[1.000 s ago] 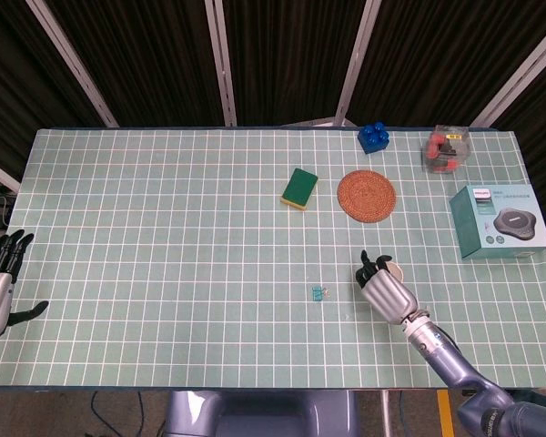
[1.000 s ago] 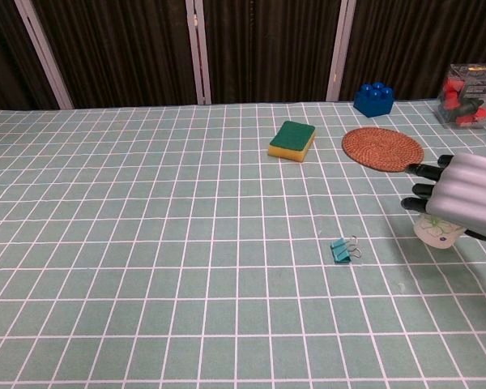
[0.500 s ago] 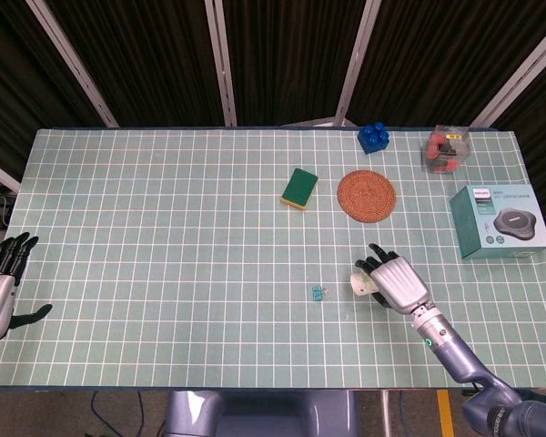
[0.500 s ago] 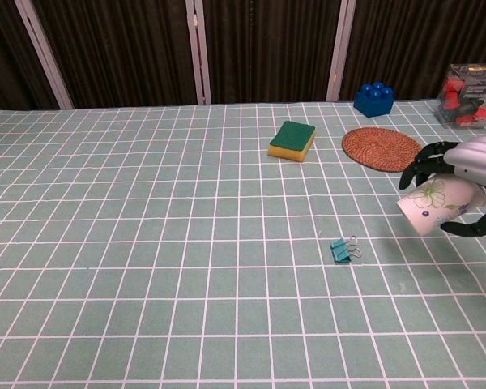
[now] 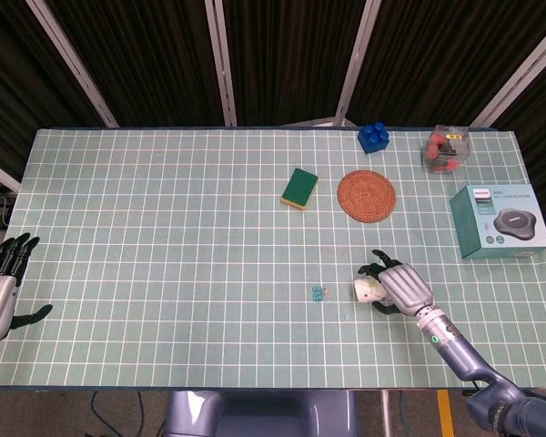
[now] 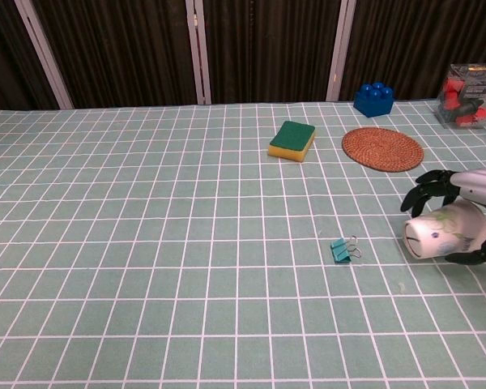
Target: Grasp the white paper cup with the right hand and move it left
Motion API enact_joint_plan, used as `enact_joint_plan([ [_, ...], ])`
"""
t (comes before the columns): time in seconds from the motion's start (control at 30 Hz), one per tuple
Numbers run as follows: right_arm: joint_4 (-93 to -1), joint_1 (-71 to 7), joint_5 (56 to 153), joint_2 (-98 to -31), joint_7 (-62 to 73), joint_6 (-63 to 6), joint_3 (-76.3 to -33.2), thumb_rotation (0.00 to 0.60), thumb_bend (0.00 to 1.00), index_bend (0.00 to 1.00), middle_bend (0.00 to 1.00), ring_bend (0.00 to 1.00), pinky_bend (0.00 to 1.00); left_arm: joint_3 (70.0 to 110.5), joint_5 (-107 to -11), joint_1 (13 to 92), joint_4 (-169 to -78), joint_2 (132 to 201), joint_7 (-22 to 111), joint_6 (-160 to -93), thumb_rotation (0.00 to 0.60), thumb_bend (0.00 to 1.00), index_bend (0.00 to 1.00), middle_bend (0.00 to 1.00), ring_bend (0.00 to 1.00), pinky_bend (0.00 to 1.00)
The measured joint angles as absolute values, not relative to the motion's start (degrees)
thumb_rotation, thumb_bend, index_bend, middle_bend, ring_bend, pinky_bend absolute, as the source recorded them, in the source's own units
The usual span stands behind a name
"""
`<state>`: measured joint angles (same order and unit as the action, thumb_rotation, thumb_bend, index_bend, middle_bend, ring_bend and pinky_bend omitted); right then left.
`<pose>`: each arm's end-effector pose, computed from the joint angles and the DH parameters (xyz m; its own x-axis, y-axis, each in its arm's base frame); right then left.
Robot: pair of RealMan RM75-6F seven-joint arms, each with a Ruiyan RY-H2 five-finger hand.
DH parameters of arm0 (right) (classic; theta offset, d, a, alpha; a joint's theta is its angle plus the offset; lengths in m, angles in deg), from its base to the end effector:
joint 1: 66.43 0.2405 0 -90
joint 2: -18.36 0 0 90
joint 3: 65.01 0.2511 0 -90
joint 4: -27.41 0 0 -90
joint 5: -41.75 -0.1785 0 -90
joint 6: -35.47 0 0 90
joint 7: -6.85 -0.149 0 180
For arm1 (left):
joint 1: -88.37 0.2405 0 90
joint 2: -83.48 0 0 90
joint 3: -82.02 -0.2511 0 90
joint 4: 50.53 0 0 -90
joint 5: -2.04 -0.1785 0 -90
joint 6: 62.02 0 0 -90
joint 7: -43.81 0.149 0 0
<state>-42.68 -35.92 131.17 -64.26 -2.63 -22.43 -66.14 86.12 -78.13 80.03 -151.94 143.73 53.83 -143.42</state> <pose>-0.2559 -0.2917 0.0419 0.4724 -0.3472 0.8101 -0.8568 -0.3964 0.3297 -0.2734 0.2010 0.1919 0.4605 0.0376 0.8869 0.8872 0.0118 -0.4612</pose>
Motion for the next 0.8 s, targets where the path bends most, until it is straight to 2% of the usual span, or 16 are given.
enact_joint_plan([
  [0.13, -42.77, -35.71, 132.14, -63.44, -1.88, -22.55, -66.67, 0.6, 0.03, 0.08, 0.03, 0.0, 0.0, 86.09, -78.08, 79.97, -151.89, 143.72, 53.72, -143.22, 0.6, 0.0, 0.0, 0.0, 0.0, 0.0],
  [0.4, -46.9, -36.62, 133.96, -61.14, 10.36, -26.44, -66.81, 0.6, 0.05, 0.08, 0.02, 0.0, 0.0, 85.99, -78.29, 79.93, -151.99, 143.77, 53.8, -143.24, 0.6, 0.0, 0.0, 0.0, 0.0, 0.0],
  [0.63, -53.74, -36.91, 137.3, -59.11, 31.76, -27.9, -67.5, 0.6, 0.07, 0.08, 0.03, 0.0, 0.0, 85.83, -78.67, 79.91, -152.14, 143.9, 54.22, -143.38, 0.6, 0.0, 0.0, 0.0, 0.0, 0.0],
  [0.8, -56.87, -36.32, 137.09, -59.48, 47.39, -25.17, -67.15, 0.6, 0.08, 0.08, 0.06, 0.0, 0.03, 85.81, -78.55, 79.94, -151.93, 143.82, 53.78, -143.27, 0.6, 0.0, 0.0, 0.0, 0.0, 0.0],
])
